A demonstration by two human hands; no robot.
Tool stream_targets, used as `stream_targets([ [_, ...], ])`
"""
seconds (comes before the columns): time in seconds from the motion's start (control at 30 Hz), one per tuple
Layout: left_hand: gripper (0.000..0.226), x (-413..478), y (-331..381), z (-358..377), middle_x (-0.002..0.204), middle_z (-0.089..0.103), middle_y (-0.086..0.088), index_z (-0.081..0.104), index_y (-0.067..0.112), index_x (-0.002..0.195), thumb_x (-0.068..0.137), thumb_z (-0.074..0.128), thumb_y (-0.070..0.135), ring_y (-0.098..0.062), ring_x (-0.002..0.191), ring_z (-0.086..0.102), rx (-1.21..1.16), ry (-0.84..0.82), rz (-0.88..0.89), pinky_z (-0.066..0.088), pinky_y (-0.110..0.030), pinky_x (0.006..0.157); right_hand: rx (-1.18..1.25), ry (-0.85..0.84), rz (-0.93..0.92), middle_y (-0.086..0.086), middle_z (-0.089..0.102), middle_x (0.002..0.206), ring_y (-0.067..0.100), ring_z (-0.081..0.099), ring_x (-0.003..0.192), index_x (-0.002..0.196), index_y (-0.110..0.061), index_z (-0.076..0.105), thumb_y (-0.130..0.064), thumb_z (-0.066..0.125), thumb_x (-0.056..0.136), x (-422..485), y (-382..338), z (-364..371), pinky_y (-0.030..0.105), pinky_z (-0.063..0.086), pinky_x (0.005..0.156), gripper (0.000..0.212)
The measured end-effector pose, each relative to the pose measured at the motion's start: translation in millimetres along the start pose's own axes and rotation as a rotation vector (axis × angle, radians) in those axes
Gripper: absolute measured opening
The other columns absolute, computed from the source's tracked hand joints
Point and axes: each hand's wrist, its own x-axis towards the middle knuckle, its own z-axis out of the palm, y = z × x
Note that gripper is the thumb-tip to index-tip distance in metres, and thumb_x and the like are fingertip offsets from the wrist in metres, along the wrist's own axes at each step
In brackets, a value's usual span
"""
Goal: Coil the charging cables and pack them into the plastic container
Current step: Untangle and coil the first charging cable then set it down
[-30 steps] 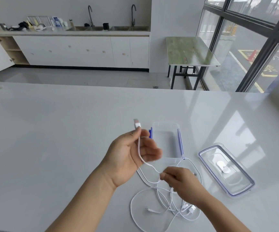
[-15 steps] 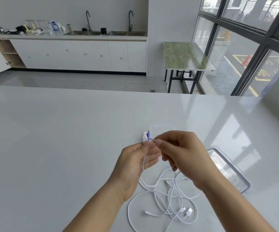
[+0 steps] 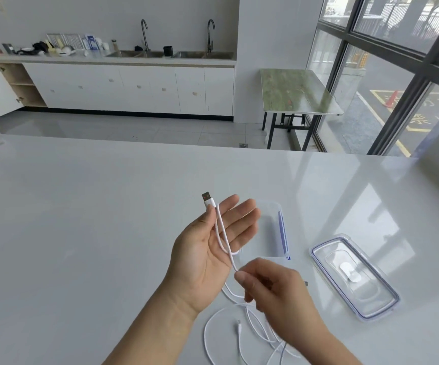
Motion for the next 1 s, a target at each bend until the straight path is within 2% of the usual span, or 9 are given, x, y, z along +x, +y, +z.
stream_targets([
  [0.07,0.044,-3.4,2.5,-1.5,0.108,0.075,-0.017,0.066,0.002,0.118,0.101,0.039,0.031,-0.028,0.096,0.075,-0.001,-0.061,-0.046,0.062,-0.036,0.082,0.043,-0.081,0.122,-0.003,0.065,0.054,0.006,0.052,0.049,0.062,-0.022,0.065,-0.048,0.074,0.083,12.4,6.0,-9.7,0.026,0.045,0.057,0.034],
  [0.13,0.044,-5.1,5.6,-1.7,0.099,0.077,-0.017,0.072,0.002,0.111,0.097,0.042,0.031,-0.027,0.085,0.077,0.018,-0.125,-0.097,0.063,-0.035,0.073,-0.014,-0.192,0.176,-0.006,0.063,0.054,0.010,0.053,0.052,0.063,-0.023,0.065,-0.051,0.075,0.081,25.9,14.6,-21.1,0.029,0.046,0.060,0.035],
  [0.27,0.045,-6.7,12.0,-4.5,0.094,0.076,-0.022,0.074,0.000,0.107,0.092,0.045,0.030,-0.030,0.072,0.076,0.197,-0.222,-0.230,0.062,-0.035,0.065,-0.116,-0.395,0.207,-0.014,0.057,0.058,0.009,0.054,0.060,0.067,-0.027,0.066,-0.026,0.074,0.089,52.3,21.5,-49.4,0.029,0.049,0.067,0.023],
  [0.5,0.039,-6.3,8.0,-11.3,0.101,0.075,-0.025,0.060,-0.003,0.120,0.105,0.041,0.028,-0.030,0.060,0.071,0.823,-0.272,-0.389,0.051,-0.035,0.062,-0.026,-0.209,0.130,0.000,0.058,0.053,0.016,0.045,0.048,0.080,0.000,0.069,-0.014,0.076,0.087,88.7,-36.2,-71.1,0.026,0.038,0.046,0.017],
  [0.63,0.035,-1.0,4.6,-7.8,0.099,0.077,-0.021,0.061,0.000,0.117,0.106,0.040,0.025,-0.036,0.075,0.072,0.979,-0.186,-0.328,0.047,-0.032,0.056,-0.111,-0.166,0.045,0.002,0.074,0.065,0.012,0.050,0.048,0.082,-0.013,0.073,-0.013,0.070,0.089,86.9,-77.0,-66.8,0.027,0.044,0.049,0.008],
  [0.73,0.035,4.7,4.3,-8.2,0.098,0.078,-0.019,0.062,-0.002,0.116,0.106,0.042,0.024,-0.034,0.084,0.074,0.845,-0.085,-0.192,0.051,-0.033,0.062,-0.353,-0.085,-0.032,-0.006,0.074,0.067,0.003,0.055,0.049,0.085,-0.026,0.073,-0.025,0.070,0.088,70.4,-86.2,-60.3,0.026,0.050,0.057,0.004],
  [0.87,0.033,7.0,0.8,-6.2,0.093,0.076,-0.015,0.069,-0.001,0.104,0.104,0.042,0.019,-0.028,0.082,0.075,0.493,-0.021,-0.116,0.059,-0.035,0.069,-0.301,0.032,0.001,-0.005,0.068,0.063,0.006,0.055,0.052,0.080,-0.029,0.073,-0.033,0.070,0.088,48.9,-75.6,-46.4,0.025,0.047,0.055,0.010],
  [0.93,0.032,7.5,-0.1,-5.7,0.107,0.075,-0.019,0.065,-0.004,0.112,0.104,0.042,0.017,-0.030,0.090,0.074,0.329,0.002,-0.112,0.060,-0.039,0.079,-0.238,0.078,-0.009,-0.008,0.069,0.063,0.006,0.059,0.054,0.080,-0.030,0.073,-0.031,0.070,0.089,41.3,-65.6,-39.0,0.023,0.045,0.053,0.009],
  [1.0,0.037,6.7,2.6,-5.4,0.122,0.069,-0.026,0.055,-0.009,0.127,0.100,0.042,0.012,-0.037,0.111,0.068,0.158,-0.014,-0.126,0.053,-0.045,0.097,-0.199,0.104,-0.039,-0.005,0.069,0.062,0.011,0.063,0.056,0.082,-0.032,0.072,-0.029,0.070,0.090,35.1,-54.9,-33.6,0.029,0.049,0.056,0.008],
])
